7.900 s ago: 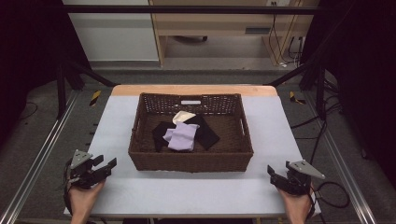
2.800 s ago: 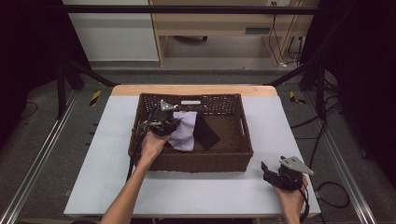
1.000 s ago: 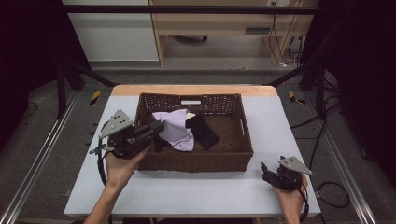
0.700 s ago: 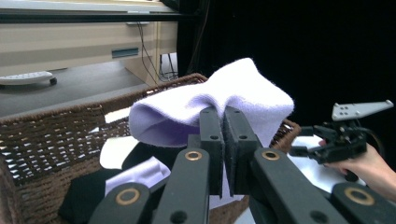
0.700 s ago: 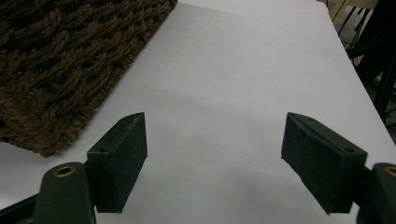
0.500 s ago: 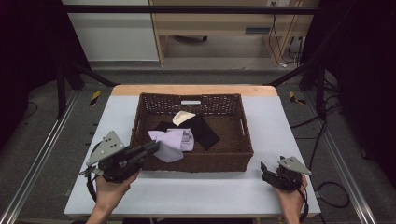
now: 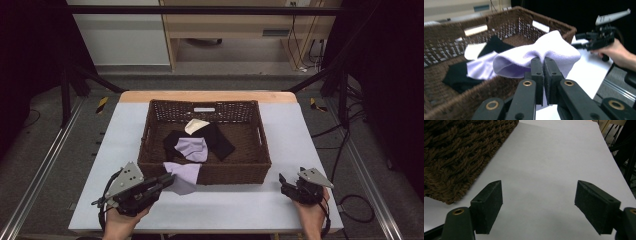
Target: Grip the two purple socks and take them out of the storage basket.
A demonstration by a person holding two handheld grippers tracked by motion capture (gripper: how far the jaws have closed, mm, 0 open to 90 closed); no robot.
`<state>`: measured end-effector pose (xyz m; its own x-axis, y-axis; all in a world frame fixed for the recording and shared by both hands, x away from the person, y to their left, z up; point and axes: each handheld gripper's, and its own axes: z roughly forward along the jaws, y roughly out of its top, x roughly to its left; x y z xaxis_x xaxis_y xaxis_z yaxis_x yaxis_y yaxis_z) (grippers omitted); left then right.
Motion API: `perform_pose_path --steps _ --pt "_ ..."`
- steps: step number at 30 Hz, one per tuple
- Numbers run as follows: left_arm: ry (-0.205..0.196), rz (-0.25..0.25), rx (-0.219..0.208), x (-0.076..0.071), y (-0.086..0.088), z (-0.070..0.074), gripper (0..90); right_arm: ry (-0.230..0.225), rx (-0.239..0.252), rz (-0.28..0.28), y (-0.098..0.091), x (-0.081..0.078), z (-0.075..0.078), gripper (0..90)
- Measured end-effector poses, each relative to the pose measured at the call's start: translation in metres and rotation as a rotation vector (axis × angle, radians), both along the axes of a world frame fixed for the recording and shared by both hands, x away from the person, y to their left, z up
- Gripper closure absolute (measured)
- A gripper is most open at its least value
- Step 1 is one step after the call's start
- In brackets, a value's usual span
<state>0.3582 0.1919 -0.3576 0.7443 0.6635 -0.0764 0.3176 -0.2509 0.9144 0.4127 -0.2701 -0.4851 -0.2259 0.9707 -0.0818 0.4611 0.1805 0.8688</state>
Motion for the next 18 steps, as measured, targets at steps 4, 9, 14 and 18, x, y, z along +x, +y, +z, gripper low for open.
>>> perform_pose_path --steps 4,9,14,18 --pt "0.038 -0.017 0.028 -0.002 -0.005 -0.013 85.9 -0.004 -0.002 0.004 0.0 0.0 0.0 22.5" --pt "0.08 -0.029 0.07 -0.003 -0.013 -0.032 85.9 -0.009 -0.002 0.002 0.0 -0.001 0.0 22.1" --pt "0.115 -0.044 0.123 -0.002 -0.021 -0.049 85.9 -0.003 0.002 0.0 0.0 -0.001 0.0 20.5" --pt "0.152 -0.047 0.152 0.003 -0.027 -0.063 85.9 -0.005 -0.003 0.002 0.0 -0.001 0.0 20.8"
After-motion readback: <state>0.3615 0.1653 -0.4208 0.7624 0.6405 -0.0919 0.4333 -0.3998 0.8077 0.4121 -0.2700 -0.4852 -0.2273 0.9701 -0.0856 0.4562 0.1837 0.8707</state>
